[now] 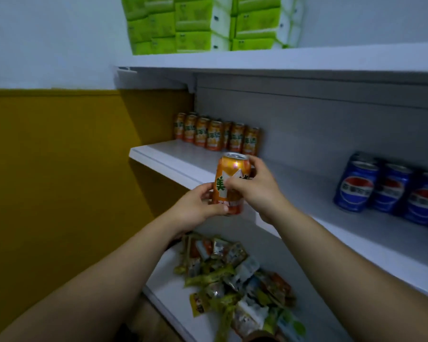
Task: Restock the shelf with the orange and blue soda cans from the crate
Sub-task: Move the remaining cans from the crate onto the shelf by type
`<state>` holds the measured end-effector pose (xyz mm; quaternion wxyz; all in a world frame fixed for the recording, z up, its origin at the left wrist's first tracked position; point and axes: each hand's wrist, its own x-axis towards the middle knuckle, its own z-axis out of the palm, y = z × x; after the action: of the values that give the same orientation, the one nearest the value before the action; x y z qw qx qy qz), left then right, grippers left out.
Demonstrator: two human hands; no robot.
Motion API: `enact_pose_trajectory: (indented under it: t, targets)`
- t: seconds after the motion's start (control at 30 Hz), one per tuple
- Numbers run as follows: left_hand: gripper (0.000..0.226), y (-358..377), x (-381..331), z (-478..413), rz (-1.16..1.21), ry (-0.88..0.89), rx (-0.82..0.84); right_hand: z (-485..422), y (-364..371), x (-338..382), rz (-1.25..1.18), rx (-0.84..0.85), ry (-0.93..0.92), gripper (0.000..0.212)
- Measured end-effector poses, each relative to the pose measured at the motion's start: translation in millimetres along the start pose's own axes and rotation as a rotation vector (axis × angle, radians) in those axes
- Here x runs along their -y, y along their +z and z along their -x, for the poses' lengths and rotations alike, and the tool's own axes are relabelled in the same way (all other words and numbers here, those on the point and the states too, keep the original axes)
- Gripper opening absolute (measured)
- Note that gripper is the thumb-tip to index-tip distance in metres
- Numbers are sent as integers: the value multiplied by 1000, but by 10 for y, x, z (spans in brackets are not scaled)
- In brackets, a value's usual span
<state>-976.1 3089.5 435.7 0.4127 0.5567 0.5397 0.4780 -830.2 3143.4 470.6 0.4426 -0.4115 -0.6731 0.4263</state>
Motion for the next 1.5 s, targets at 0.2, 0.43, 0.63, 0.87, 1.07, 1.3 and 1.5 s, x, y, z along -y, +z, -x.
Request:
enact_pose_trajectory:
  t: [0.2,0.43,0.63,0.87,1.07,1.3,1.5]
  targets:
    - [60,84,26,-665,-570,1,11,-308,-442,-178,90,-99,20,69]
    - [72,-158,237,-1375,-1171,-137,108,-778,-483,-478,138,-151,32,69]
    - [75,-404,222,-1819,-1196,-221,31,-1304,-411,-638,368,94,6,102]
    - [78,-414,377,-1971,-1244,-206,11,-2076,-120,-936,439,34,-45,116]
    - [77,-437,412,-1964,-1228,-159,-24,-2749,177,-1097,437,-39,-70,110]
    - [75,-441,420,-1948,-1194,-141,-41,-3087,353,-1216,515,-114,-64,93]
    - [75,-443,441,-1948,-1186,-128,-48,-3198,397,-1247,607,-126,-79,84]
